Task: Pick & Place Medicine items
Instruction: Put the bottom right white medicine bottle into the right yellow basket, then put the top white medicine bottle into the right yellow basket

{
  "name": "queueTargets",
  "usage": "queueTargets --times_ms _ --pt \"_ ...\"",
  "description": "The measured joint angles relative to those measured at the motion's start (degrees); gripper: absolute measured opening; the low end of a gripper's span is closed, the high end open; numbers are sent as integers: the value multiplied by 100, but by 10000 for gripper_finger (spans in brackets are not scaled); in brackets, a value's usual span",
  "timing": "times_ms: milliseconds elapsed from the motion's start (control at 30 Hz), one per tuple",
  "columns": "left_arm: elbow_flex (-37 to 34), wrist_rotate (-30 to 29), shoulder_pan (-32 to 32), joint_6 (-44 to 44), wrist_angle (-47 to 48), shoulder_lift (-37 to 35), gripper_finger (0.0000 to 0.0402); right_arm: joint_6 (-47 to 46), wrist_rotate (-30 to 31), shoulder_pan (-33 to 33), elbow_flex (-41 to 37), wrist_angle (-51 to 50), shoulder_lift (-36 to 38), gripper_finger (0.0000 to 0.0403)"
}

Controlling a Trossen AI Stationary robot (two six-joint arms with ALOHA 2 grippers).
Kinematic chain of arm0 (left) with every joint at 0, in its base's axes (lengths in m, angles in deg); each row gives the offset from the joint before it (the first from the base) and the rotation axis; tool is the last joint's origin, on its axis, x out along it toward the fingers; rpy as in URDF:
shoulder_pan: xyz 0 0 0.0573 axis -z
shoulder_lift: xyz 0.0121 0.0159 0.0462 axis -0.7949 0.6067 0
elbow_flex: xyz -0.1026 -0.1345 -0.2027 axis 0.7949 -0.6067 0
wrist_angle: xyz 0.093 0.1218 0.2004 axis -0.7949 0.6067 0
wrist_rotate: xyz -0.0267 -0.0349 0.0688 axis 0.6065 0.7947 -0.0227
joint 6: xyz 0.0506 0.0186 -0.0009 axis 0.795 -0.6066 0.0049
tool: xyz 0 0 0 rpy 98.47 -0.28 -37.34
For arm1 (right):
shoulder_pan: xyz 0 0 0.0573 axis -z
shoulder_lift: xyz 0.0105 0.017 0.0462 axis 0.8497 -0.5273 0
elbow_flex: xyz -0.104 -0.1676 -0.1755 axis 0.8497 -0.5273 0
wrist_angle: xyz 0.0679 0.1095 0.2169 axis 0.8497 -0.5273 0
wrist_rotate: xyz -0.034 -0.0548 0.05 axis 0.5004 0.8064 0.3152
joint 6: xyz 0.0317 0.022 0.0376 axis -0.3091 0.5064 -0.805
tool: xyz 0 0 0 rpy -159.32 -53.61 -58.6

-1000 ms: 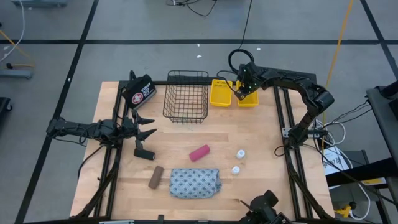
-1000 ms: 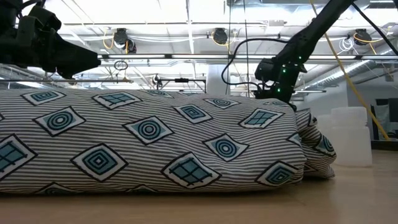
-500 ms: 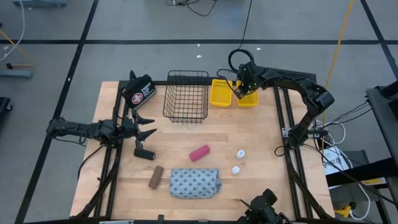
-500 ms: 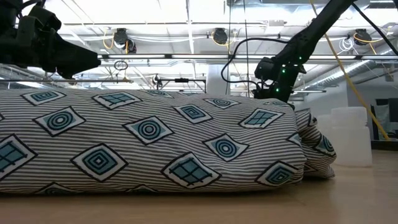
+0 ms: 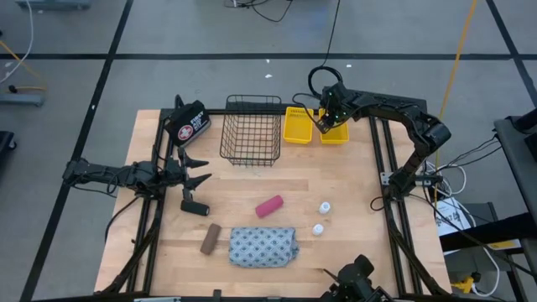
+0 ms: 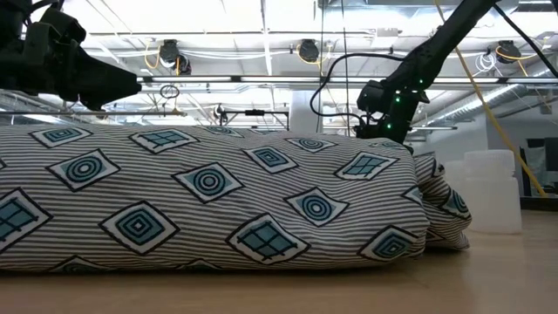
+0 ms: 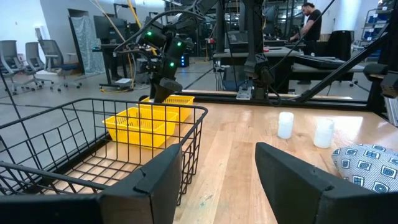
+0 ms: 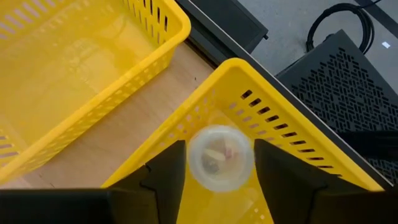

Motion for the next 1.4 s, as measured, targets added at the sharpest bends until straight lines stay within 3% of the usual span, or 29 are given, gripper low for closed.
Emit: queueTargets --times_ms 433,833,1100,1400 --pt "0 2 0 0 0 2 214 352 2 0 0 -12 129 214" --pt "0 2 -1 -1 1 1 214 465 -25 -160 0 -301 1191 212" --pt "0 2 -2 -2 0 0 214 777 -45 -1018 0 -481 2123 205" --pt "0 2 -2 0 2 0 214 712 -31 -2704 0 -530 2979 201"
